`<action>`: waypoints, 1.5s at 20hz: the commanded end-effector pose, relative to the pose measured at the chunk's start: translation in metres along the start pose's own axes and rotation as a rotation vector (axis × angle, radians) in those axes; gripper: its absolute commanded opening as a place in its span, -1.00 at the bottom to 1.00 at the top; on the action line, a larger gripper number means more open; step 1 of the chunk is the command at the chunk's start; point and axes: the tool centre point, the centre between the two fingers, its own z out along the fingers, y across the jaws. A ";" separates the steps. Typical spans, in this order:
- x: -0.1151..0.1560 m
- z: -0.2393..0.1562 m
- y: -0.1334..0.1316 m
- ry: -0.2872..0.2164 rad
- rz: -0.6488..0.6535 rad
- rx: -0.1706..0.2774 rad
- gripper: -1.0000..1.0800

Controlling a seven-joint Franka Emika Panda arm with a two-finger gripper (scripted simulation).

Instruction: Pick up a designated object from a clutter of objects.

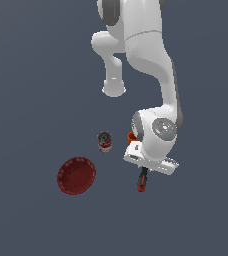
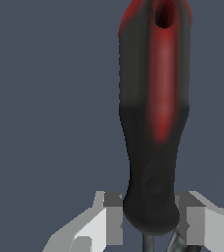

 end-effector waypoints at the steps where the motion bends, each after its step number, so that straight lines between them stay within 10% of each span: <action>1: -0.007 -0.013 0.000 0.002 0.000 0.001 -1.00; 30: -0.156 -0.250 -0.002 0.003 -0.001 0.000 -1.00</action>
